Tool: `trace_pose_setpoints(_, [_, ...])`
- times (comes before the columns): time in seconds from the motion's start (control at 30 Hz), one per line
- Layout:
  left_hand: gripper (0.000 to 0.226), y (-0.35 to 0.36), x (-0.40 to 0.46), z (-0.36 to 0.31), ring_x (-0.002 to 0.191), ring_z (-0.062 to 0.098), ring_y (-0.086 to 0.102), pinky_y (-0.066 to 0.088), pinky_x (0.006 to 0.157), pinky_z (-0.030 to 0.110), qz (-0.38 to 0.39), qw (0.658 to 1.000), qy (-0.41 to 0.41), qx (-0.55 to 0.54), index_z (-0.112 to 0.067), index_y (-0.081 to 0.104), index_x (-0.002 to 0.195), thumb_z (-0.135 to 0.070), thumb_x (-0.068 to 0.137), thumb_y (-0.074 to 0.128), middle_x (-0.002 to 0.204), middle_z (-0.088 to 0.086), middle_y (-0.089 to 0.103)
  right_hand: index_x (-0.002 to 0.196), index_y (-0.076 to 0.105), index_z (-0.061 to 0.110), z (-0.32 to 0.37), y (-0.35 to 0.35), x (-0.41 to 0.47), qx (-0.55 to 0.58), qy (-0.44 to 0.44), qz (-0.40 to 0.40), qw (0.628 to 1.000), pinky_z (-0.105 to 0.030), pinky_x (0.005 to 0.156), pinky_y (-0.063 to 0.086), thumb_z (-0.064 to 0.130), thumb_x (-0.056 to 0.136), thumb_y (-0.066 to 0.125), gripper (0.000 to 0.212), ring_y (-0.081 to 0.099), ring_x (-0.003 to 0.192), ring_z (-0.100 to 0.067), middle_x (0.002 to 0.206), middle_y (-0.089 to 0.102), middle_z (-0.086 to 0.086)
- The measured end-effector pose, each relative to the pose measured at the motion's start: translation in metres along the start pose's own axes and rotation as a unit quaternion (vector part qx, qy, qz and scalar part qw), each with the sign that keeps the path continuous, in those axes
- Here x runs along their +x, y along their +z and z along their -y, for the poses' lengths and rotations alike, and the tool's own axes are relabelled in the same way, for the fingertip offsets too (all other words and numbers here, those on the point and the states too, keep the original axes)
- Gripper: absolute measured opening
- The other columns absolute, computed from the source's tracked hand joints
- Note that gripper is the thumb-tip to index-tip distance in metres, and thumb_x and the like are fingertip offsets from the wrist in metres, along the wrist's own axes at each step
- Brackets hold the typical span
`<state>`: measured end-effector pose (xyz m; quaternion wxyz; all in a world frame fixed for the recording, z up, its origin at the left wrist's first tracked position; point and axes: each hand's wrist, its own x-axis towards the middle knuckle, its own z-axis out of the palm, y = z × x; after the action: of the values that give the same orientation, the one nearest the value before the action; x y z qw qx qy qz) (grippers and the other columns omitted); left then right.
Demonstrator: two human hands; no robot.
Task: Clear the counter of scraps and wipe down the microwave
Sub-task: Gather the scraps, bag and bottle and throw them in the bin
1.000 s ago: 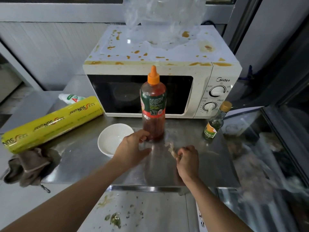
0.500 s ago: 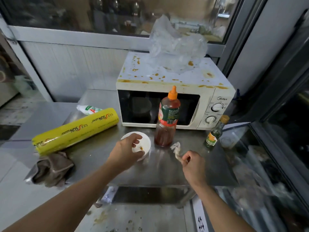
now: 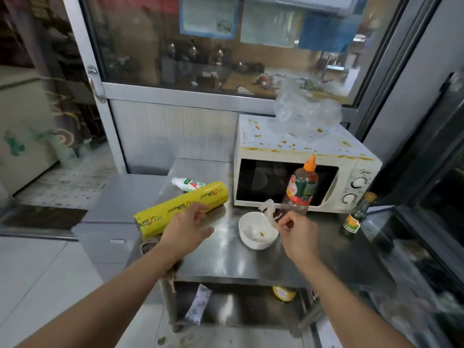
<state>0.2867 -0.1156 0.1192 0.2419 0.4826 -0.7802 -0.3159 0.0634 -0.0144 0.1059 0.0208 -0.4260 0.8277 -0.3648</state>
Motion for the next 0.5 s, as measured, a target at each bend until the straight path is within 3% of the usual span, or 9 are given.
trace_pose_setpoints(0.2, [0.047, -0.031, -0.007, 0.028, 0.094, 0.012, 0.057, 0.042, 0.084, 0.022, -0.017, 0.999, -0.019, -0.023, -0.023, 0.056, 0.119, -0.021, 0.076, 0.074, 0.108, 0.0, 0.062, 0.069, 0.063, 0.013, 0.036, 0.014, -0.004, 0.025, -0.036, 0.005, 0.999, -0.034, 0.06, 0.051, -0.003, 0.078, 0.063, 0.018, 0.057, 0.068, -0.015, 0.07, 0.061, 0.001])
trace_pose_setpoints(0.37, [0.046, -0.043, 0.005, 0.041, 0.096, 0.012, 0.058, 0.046, 0.086, 0.026, -0.025, 0.999, -0.033, -0.017, -0.024, 0.054, 0.118, -0.02, 0.076, 0.073, 0.109, -0.002, 0.063, 0.073, 0.063, 0.006, 0.054, 0.029, 0.01, 0.052, -0.063, 0.021, 0.996, -0.027, 0.059, 0.039, -0.006, 0.077, 0.059, 0.013, 0.056, 0.068, -0.019, 0.073, 0.063, -0.004])
trace_pose_setpoints(0.5, [0.047, -0.046, 0.029, 0.043, 0.095, 0.011, 0.057, 0.045, 0.084, 0.024, -0.026, 0.999, -0.039, -0.003, -0.022, 0.053, 0.121, -0.021, 0.077, 0.073, 0.108, -0.003, 0.062, 0.07, 0.062, 0.007, 0.061, 0.045, 0.033, 0.097, -0.078, 0.026, 0.992, -0.024, 0.056, 0.039, -0.008, 0.075, 0.058, 0.017, 0.055, 0.066, -0.018, 0.07, 0.062, -0.002])
